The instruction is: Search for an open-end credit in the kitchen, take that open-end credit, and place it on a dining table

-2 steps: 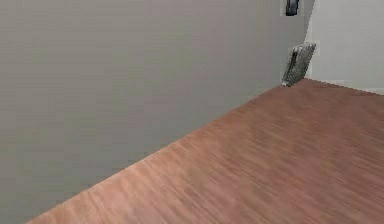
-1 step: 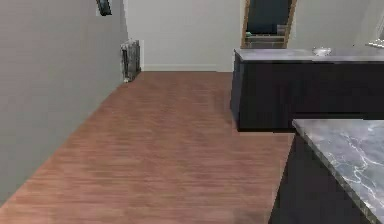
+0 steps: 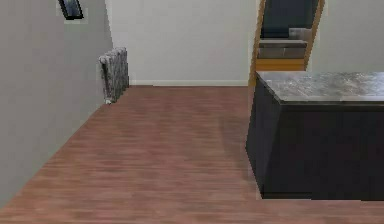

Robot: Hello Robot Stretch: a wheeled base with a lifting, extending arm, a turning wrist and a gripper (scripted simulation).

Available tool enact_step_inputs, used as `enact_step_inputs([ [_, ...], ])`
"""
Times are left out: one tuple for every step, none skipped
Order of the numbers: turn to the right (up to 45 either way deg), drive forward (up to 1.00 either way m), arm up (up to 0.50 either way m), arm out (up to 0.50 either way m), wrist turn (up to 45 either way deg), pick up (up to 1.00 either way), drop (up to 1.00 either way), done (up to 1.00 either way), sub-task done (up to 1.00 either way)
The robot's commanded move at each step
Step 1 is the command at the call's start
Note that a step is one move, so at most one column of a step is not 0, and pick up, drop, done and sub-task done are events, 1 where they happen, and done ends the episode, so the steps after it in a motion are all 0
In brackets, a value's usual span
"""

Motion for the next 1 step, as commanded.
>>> enact_step_inputs([
  [0.0,1.0,0.0,0.0,0.0,0.0,0.0,0.0,0.0],
])
